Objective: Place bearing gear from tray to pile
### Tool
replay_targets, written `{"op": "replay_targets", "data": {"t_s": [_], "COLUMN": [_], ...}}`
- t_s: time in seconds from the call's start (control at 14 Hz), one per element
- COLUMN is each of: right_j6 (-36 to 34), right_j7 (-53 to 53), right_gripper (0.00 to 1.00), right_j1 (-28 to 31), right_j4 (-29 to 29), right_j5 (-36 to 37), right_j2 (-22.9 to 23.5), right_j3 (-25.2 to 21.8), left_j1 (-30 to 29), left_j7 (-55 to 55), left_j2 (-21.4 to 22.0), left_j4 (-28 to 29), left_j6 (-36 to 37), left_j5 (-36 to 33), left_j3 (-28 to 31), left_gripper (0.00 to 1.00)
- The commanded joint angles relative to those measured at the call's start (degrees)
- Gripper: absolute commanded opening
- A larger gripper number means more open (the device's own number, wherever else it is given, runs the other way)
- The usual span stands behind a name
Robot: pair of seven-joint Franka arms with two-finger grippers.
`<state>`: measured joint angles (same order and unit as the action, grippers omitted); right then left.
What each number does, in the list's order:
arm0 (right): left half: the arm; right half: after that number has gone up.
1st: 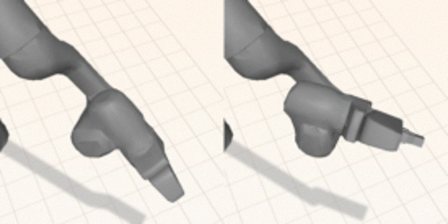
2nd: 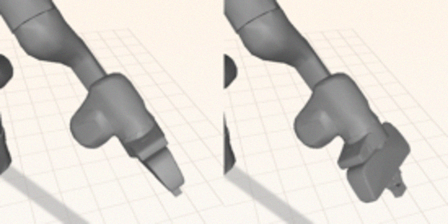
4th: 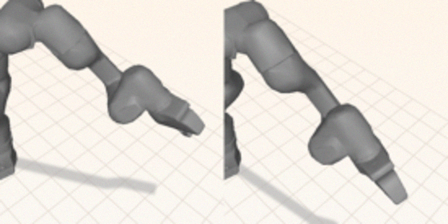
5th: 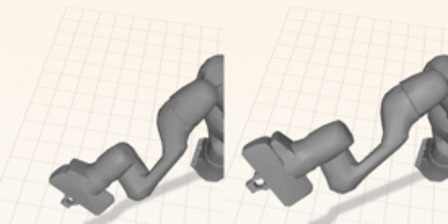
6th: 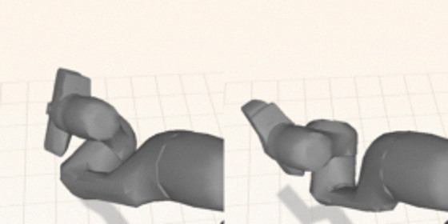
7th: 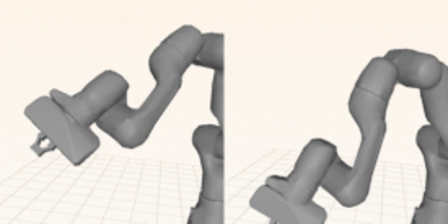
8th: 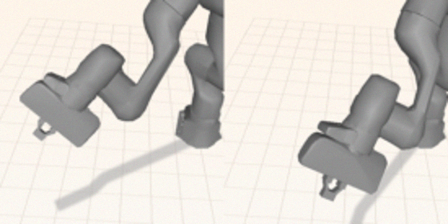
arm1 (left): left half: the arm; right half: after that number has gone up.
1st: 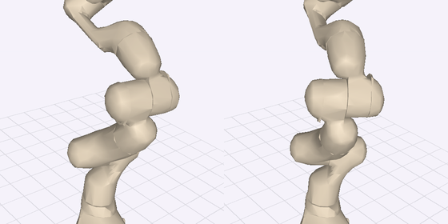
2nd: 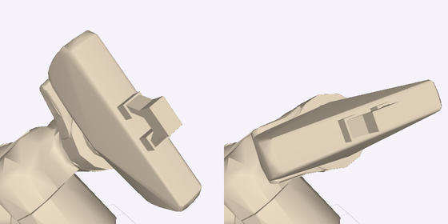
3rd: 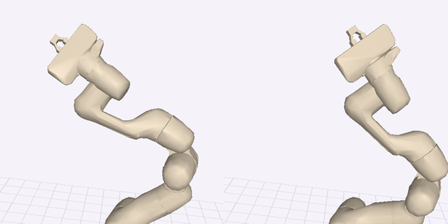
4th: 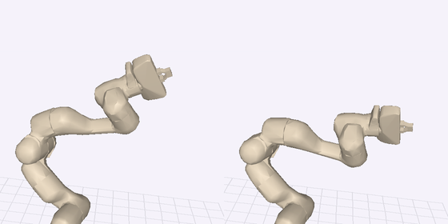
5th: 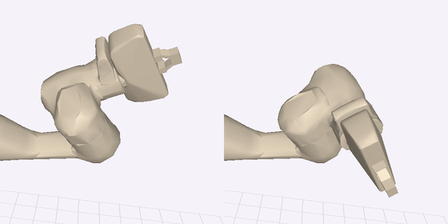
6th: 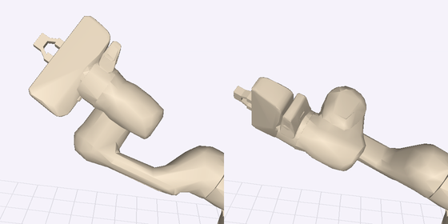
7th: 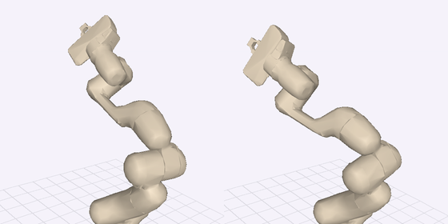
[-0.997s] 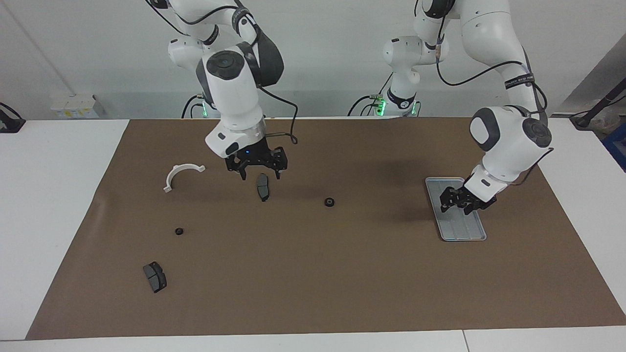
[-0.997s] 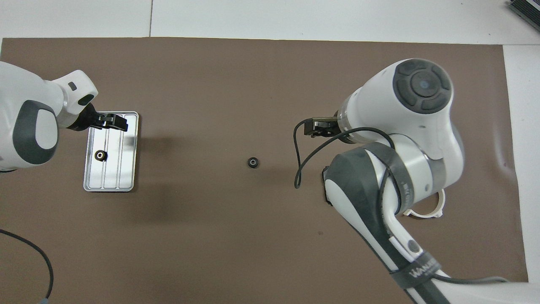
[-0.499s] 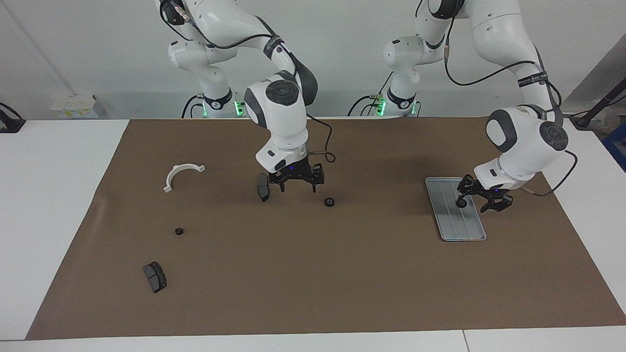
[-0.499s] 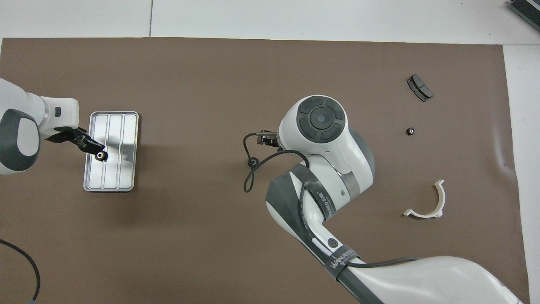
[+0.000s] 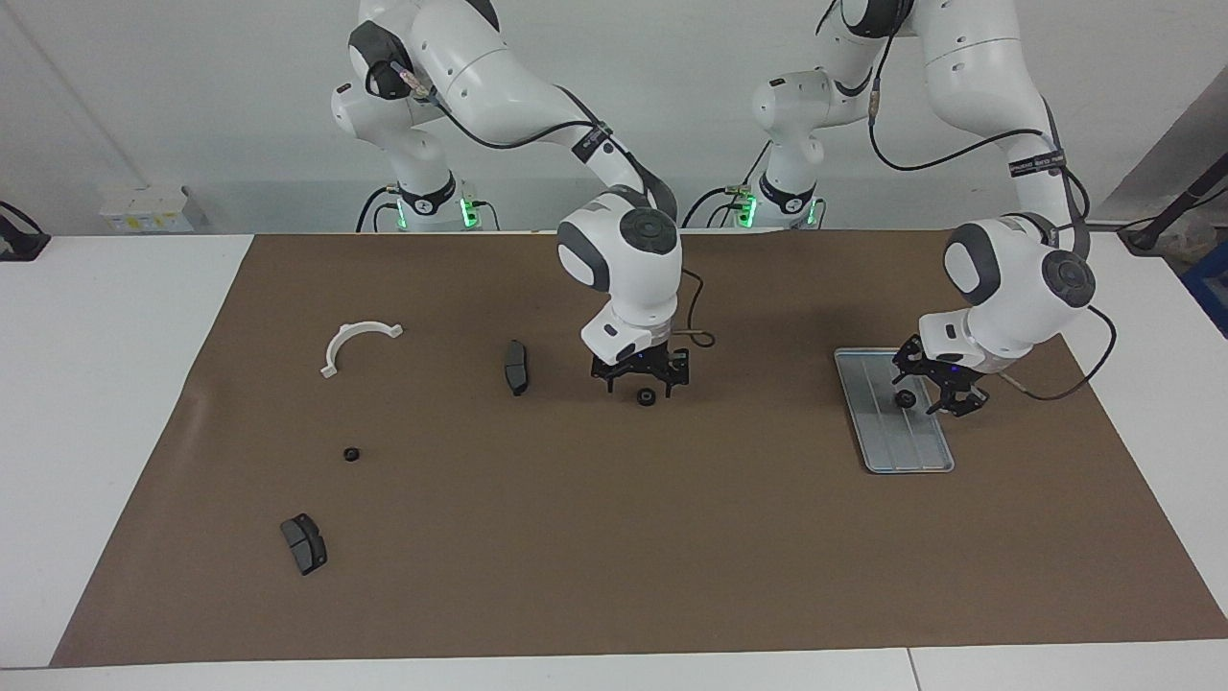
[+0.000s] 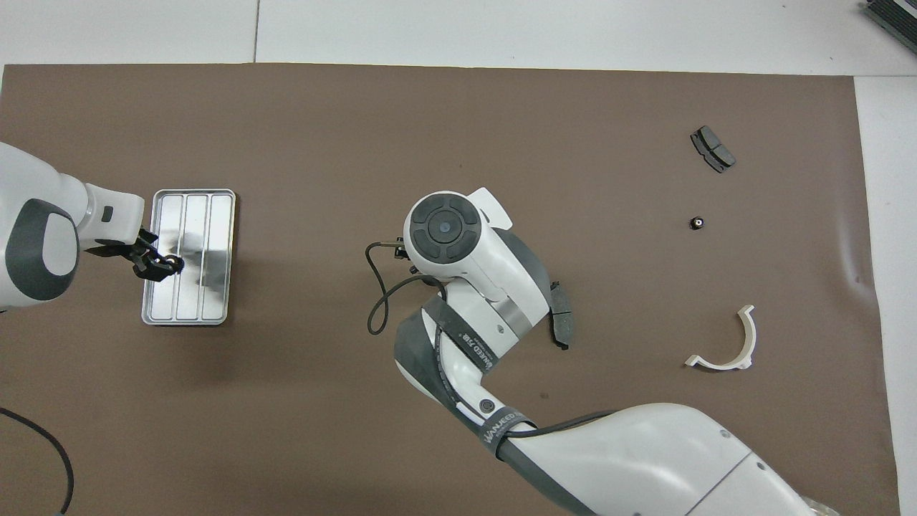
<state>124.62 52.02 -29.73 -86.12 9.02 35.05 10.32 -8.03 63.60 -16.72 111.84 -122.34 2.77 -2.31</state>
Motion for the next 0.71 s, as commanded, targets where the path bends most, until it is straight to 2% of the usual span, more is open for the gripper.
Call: {"op": "replay_targets", "data": {"t_s": [0.0,0.28,0.5,0.64], "right_j6": [1.58,3.17,3.26,3.08], "right_j7": [2.03,2.03,2.12,2.12], "right_gripper": [1.0,0.99,0.88,0.83], "right_j1": [-0.33,-0.68,-0.77,-0.77], "right_j4": [2.63,-0.53,-2.82,-3.26], "right_j5": [1.87,2.05,2.75,2.75], "right_j2": [1.87,1.52,1.08,0.81], "right_j3": [0.14,0.14,0.23,0.23], "left_j1": [-1.02,-0.93,-0.93,-0.84], "left_j7": [3.19,4.34,4.34,4.34], "left_j2": [0.81,0.46,0.46,0.54], "left_j4": [1.98,3.91,4.52,4.87], "left_j6": [-2.28,-5.19,-5.54,-5.45], "left_j5": [-1.1,-1.1,-1.1,-1.1], "left_j3": [-0.59,-0.59,-0.59,-0.59], "left_gripper": [0.7,0.65,0.6,0.53]}}
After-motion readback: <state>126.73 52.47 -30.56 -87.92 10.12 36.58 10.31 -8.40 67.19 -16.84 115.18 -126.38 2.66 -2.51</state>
